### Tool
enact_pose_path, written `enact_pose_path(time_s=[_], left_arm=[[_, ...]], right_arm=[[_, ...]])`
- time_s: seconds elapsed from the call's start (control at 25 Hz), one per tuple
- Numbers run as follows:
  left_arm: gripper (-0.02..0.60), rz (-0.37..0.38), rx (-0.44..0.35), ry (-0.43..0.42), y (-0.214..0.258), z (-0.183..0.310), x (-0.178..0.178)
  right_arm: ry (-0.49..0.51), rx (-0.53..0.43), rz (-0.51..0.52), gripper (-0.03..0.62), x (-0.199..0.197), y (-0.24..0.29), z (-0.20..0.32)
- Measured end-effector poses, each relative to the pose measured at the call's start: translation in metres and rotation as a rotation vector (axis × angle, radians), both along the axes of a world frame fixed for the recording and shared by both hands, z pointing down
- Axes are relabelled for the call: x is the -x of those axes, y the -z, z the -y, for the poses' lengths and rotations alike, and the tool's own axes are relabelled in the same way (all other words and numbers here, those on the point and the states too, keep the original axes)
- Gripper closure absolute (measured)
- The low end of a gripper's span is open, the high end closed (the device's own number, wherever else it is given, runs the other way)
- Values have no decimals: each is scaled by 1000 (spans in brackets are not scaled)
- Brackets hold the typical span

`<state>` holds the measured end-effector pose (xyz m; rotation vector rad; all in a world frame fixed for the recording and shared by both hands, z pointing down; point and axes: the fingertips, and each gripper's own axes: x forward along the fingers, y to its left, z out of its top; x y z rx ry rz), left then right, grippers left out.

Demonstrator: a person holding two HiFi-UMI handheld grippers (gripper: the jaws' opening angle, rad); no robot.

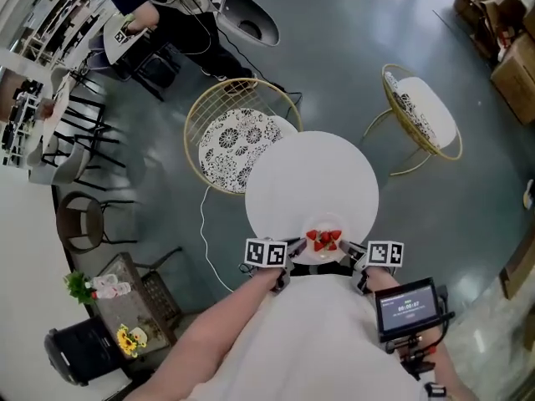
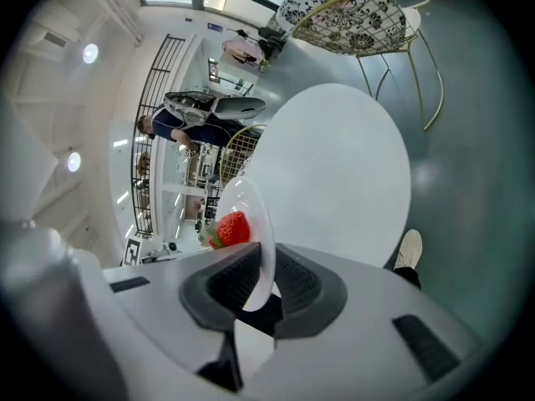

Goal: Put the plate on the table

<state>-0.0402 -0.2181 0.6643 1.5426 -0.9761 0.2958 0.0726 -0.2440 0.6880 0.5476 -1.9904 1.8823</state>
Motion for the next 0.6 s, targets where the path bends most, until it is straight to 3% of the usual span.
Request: enact_pose_path(time_s=[0.28, 0.44, 0.6], left_arm=[[560, -26, 71, 63, -31, -19, 39], [557, -55, 111, 53, -65, -31, 62], [557, -63, 112, 46, -70, -17, 78]], right_arm=[[150, -8, -77, 565, 42, -18, -3], [233, -7, -148, 565, 61, -46, -6], [281, -5, -135, 565, 86, -55, 8]])
